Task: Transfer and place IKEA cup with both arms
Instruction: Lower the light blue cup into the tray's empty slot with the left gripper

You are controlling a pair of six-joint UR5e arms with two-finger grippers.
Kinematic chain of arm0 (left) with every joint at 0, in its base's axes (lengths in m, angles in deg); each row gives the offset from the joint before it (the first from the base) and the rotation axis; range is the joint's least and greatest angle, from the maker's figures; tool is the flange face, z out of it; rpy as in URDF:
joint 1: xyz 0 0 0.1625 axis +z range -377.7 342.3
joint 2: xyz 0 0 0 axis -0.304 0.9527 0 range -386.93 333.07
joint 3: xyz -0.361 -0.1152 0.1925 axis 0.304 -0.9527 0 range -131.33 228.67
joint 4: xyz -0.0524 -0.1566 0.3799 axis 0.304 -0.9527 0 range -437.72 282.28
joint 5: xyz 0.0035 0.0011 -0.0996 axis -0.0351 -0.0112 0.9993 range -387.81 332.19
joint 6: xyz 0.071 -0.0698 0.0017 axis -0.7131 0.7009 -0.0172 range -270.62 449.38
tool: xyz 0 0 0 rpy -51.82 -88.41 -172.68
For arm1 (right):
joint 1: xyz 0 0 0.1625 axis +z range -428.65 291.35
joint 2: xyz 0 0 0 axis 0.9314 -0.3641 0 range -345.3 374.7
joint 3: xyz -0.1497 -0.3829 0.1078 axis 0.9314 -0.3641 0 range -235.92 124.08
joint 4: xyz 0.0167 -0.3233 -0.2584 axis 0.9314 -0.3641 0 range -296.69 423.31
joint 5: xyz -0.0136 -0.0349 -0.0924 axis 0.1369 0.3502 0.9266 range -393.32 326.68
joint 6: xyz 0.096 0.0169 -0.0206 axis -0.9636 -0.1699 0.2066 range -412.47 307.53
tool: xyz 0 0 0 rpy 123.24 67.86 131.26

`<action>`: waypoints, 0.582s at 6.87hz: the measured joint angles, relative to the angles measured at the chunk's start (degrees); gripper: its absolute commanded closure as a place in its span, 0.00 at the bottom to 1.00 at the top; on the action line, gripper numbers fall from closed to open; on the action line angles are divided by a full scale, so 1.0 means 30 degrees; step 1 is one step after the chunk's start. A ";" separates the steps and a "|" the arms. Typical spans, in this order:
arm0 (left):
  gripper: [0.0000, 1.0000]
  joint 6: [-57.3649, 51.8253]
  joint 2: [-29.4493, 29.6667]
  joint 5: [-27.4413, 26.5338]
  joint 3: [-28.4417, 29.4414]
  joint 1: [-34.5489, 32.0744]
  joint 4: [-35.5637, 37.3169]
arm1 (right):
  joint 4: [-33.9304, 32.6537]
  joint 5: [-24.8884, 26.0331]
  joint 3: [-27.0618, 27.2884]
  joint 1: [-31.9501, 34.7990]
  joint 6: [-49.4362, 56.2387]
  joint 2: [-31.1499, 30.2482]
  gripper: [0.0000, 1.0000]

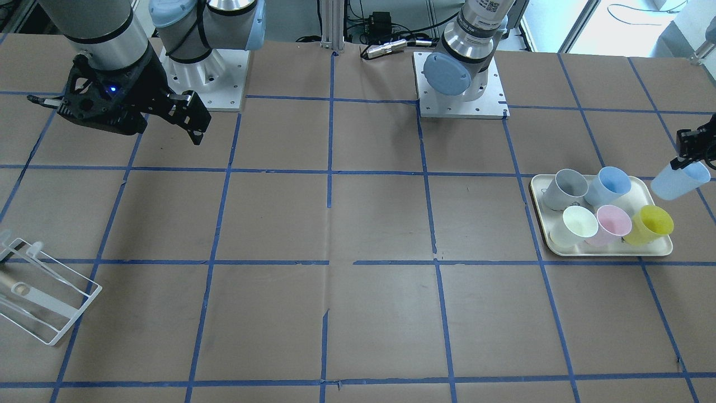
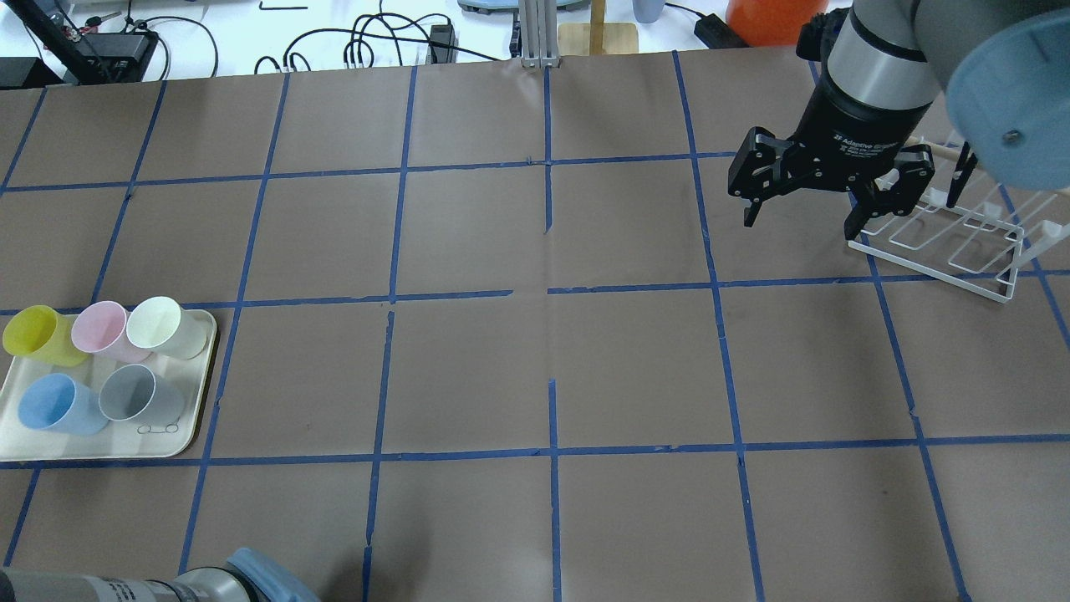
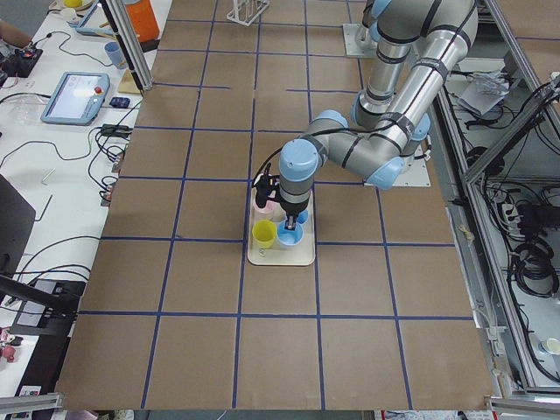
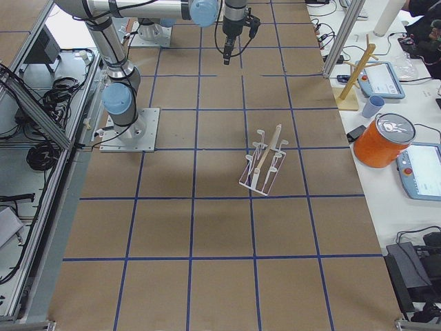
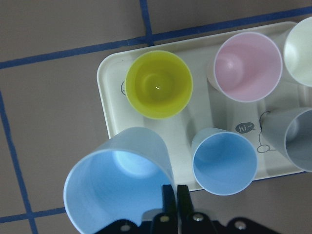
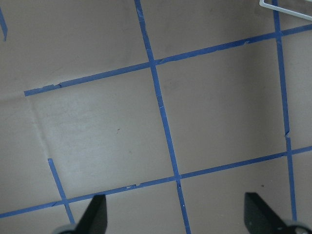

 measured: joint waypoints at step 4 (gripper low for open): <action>0.50 0.0031 0.0910 -0.0380 -0.0945 0.0700 0.0599 | -0.0012 0.0070 0.0001 0.0000 0.0070 0.0011 0.00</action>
